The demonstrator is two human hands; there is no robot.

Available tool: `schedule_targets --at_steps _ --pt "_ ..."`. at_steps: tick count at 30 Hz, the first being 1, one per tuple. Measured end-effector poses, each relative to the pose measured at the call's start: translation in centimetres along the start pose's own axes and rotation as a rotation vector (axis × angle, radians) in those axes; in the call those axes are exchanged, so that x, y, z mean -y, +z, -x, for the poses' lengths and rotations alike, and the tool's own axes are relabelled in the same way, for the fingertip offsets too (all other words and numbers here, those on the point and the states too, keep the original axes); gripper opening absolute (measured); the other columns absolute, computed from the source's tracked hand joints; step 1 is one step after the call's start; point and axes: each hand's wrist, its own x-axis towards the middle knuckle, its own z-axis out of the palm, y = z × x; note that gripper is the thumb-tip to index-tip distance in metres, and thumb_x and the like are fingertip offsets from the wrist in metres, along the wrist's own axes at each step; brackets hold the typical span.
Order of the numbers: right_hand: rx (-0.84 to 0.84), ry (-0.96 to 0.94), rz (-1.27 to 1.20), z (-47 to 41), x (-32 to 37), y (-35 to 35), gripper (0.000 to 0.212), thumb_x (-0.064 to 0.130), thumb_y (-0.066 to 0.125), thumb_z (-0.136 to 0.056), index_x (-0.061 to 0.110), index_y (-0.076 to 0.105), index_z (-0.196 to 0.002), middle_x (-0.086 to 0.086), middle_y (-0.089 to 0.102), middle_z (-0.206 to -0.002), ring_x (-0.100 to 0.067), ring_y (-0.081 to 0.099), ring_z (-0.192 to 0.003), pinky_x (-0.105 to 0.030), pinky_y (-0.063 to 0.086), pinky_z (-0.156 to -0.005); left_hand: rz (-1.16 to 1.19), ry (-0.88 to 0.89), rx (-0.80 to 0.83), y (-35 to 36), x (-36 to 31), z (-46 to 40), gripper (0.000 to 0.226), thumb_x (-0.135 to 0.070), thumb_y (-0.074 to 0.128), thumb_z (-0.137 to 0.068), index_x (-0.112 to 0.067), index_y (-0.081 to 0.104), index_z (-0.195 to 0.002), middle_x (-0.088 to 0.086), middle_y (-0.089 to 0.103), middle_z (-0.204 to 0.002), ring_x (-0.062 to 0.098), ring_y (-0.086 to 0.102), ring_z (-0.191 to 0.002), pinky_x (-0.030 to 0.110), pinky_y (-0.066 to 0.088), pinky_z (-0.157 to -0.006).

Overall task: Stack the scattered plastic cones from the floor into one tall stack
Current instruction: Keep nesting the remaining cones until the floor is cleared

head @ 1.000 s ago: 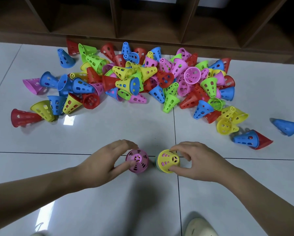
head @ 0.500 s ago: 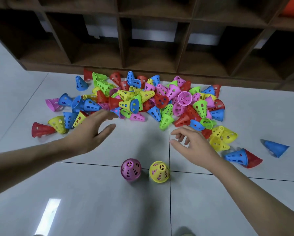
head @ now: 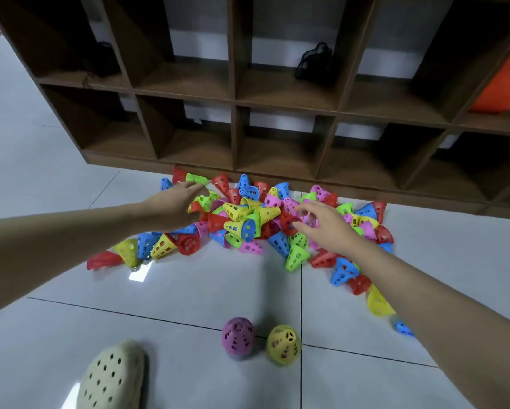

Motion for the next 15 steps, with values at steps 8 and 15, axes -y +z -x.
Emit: schedule_targets --at_steps 8,15 --pt "0.07 0.123 -0.054 -7.7 1.0 6.3 0.048 0.038 0.078 -0.084 0.024 0.062 -0.127 0.003 0.061 -0.118 -0.014 0.058 -0.1 -0.03 0.051 -0.088 0.046 0.077 0.095 7.0 6.6 -6.7 0.066 -0.032 0.063 -0.094 -0.027 0.033 -0.153 0.0 0.043 -0.147 0.023 0.052 -0.125 0.034 0.048 -0.094" --pt "0.21 0.2 -0.018 -10.3 -0.2 13.3 0.075 0.039 0.082 -0.079 0.02 0.049 -0.143 -0.001 0.049 -0.144 -0.017 0.048 -0.129 -0.03 0.04 -0.106 0.222 0.207 0.154 14.5 8.0 -11.9 0.07 -0.034 0.076 -0.085 -0.022 0.045 -0.146 -0.006 0.045 -0.143 0.019 0.041 -0.138 0.024 0.035 -0.11"
